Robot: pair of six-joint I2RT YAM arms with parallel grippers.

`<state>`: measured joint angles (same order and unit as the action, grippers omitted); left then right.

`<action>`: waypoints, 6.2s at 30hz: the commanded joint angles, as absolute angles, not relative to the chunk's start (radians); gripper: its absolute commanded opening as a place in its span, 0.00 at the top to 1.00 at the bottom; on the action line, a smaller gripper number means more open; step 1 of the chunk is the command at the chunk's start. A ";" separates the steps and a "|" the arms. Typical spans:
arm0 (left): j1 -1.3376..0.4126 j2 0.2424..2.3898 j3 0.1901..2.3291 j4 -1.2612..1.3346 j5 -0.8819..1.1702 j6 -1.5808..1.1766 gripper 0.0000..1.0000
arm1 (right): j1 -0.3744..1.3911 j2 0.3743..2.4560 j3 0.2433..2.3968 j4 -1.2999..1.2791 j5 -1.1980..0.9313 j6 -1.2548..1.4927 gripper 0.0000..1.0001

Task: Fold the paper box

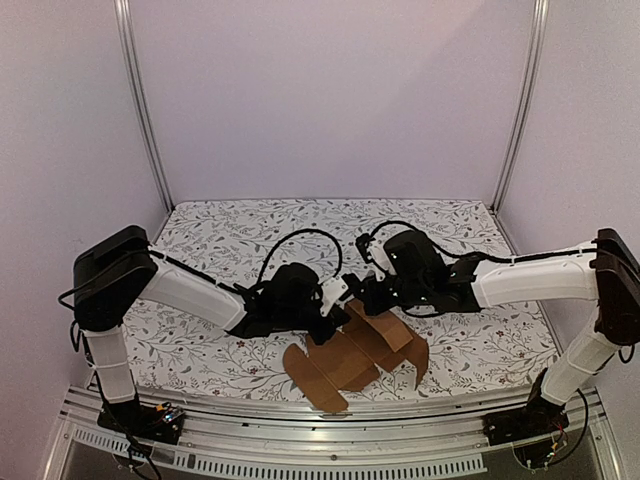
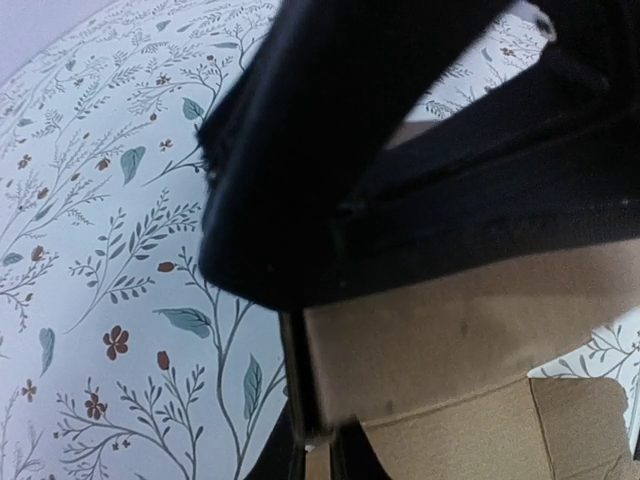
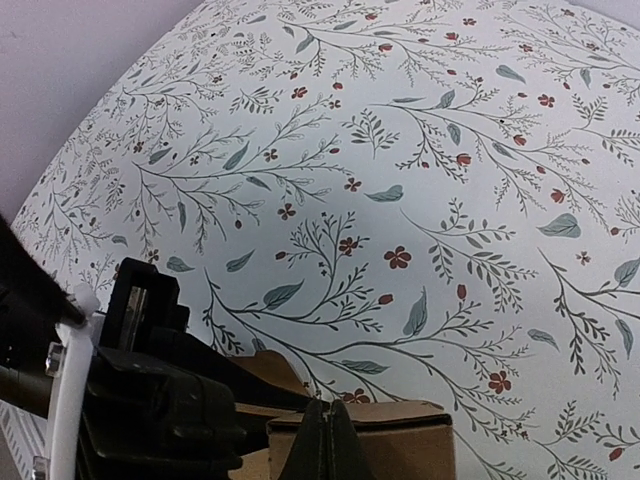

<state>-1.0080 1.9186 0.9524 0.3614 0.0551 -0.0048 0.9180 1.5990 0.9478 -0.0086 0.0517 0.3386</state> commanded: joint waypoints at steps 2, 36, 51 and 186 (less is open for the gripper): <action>-1.010 1.939 0.915 0.437 0.069 -0.046 0.88 | 0.916 1.636 0.921 0.038 0.035 0.369 1.00; -1.008 2.164 0.840 1.105 0.121 -0.203 0.79 | 0.917 1.580 0.852 0.063 0.011 0.403 1.00; -1.010 2.323 0.815 1.525 0.148 -0.207 0.76 | 0.917 1.563 0.825 0.073 0.011 0.408 1.00; -1.127 2.004 0.899 0.620 -0.601 -0.410 1.00 | 0.916 1.557 0.895 -0.105 0.149 0.692 1.00</action>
